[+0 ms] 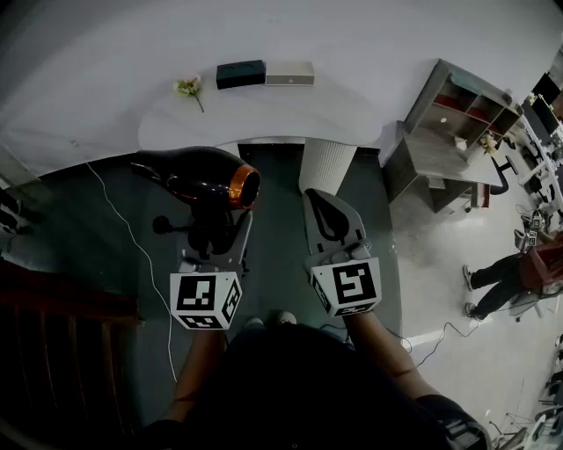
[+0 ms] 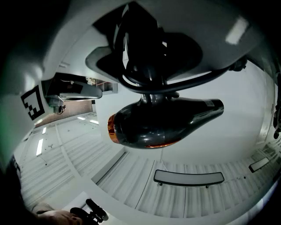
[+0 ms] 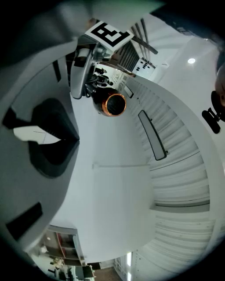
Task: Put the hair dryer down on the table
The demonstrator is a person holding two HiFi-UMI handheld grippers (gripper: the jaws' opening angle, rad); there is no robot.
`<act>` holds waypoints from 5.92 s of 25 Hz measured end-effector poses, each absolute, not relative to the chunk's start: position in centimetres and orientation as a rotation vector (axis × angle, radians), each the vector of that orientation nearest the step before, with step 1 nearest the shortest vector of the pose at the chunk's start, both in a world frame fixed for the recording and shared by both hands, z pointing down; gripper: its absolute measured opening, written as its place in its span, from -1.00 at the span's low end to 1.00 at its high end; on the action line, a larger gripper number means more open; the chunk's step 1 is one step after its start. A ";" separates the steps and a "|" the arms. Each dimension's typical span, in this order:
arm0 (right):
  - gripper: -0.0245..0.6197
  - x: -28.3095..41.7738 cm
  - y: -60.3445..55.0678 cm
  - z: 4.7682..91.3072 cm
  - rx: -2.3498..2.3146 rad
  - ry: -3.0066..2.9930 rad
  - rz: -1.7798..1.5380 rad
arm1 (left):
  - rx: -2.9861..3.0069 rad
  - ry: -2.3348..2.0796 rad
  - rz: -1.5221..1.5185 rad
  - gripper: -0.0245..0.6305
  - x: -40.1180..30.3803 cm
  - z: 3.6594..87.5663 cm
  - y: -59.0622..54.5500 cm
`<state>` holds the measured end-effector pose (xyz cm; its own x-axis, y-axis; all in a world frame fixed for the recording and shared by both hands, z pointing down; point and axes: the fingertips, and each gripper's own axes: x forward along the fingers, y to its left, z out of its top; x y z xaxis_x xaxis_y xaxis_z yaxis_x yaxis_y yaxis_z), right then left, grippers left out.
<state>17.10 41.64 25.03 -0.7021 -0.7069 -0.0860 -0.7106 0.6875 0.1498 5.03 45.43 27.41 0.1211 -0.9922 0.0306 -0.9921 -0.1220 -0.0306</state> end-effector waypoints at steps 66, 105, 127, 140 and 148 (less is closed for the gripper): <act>-0.89 -2.5 -1.9 30.6 -1.411 2.867 0.137 | -2.507 1.964 -0.035 -0.02 -15.1 32.5 2.6; -0.88 -5.2 -29.3 35.9 -0.993 3.103 -0.028 | -2.330 2.328 -0.062 -0.02 -13.8 36.8 -21.0; -0.89 -4.1 -27.9 42.3 -1.309 3.147 -0.130 | -2.690 2.312 -0.229 -0.02 -14.4 47.3 -20.9; -0.88 -1.6 -27.9 44.5 -1.445 3.152 -0.168 | -2.859 2.307 -0.324 -0.02 -12.9 52.4 -22.1; -0.89 -0.1 -28.4 45.4 -1.512 3.149 -0.196 | -2.955 2.272 -0.455 -0.02 -11.3 55.8 -22.7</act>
<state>-0.14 -28.38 45.44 -0.5751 -0.7336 0.3620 -0.7729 0.6322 0.0534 -11.32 -22.71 55.78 0.3078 -0.7957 0.5216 -0.9353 -0.1524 0.3194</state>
